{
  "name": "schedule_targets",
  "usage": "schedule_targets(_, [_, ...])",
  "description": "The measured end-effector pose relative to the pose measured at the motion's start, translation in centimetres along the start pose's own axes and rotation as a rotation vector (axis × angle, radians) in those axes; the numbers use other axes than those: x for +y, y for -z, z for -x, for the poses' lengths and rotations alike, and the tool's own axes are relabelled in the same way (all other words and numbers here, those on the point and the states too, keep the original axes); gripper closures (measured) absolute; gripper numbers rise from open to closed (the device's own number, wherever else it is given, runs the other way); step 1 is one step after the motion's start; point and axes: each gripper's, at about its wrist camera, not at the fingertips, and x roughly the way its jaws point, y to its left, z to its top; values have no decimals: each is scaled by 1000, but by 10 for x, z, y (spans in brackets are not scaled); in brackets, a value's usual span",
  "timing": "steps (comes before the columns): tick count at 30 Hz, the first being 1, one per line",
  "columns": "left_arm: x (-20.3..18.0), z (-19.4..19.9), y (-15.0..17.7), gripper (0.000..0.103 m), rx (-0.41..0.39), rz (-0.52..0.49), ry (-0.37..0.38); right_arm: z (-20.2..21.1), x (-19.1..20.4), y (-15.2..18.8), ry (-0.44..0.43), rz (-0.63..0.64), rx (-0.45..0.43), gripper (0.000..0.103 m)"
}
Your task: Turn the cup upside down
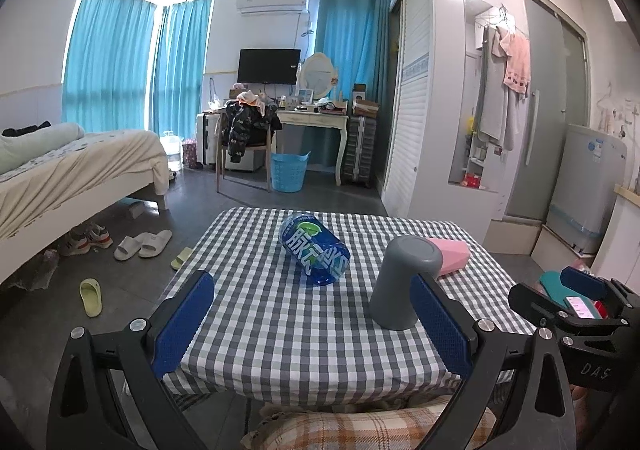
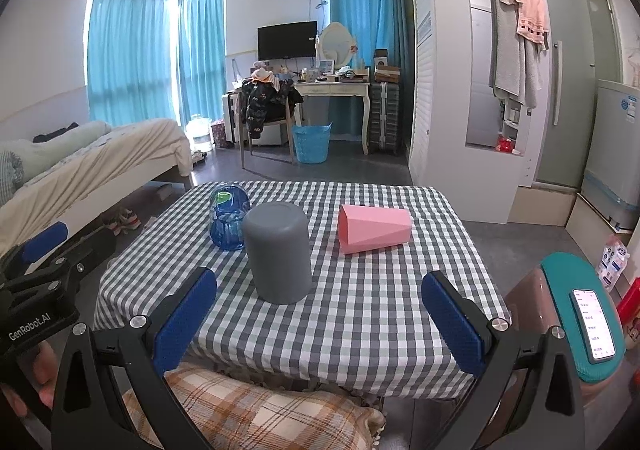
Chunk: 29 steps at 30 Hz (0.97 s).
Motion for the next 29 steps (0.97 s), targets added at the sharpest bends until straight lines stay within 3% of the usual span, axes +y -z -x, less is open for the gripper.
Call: schedule_targets(29, [0, -1, 1, 2, 11, 8, 4, -4, 3, 5, -11, 0, 19, 0])
